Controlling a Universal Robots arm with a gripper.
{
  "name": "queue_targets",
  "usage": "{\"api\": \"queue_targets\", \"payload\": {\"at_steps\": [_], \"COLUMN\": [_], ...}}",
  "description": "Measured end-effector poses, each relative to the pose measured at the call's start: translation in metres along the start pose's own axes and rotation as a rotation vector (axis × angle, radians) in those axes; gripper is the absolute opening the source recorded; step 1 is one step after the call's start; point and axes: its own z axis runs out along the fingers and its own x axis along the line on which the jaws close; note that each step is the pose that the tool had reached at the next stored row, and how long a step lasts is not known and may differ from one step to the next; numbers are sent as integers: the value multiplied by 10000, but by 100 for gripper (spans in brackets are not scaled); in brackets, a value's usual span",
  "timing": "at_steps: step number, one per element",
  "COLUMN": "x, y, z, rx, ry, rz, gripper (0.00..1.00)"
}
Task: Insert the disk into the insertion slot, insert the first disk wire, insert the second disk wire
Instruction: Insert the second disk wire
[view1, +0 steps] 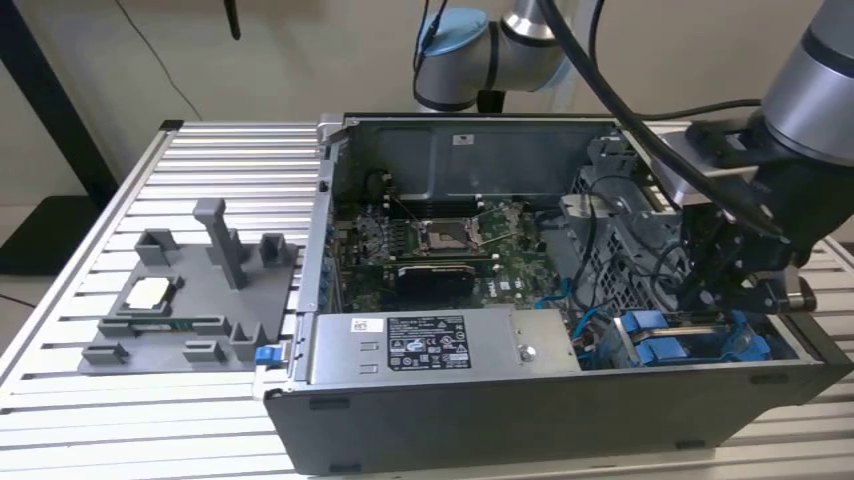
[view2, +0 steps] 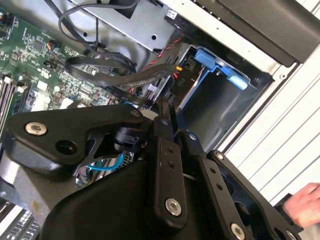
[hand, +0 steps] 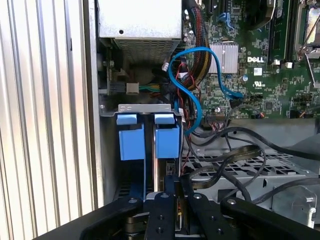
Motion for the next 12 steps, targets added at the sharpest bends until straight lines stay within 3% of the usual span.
{"api": "queue_targets", "payload": {"at_steps": [12], "x": [3], "y": [-40], "z": [49], "rx": [39], "ry": [1], "rz": [-5], "gripper": [16]}}
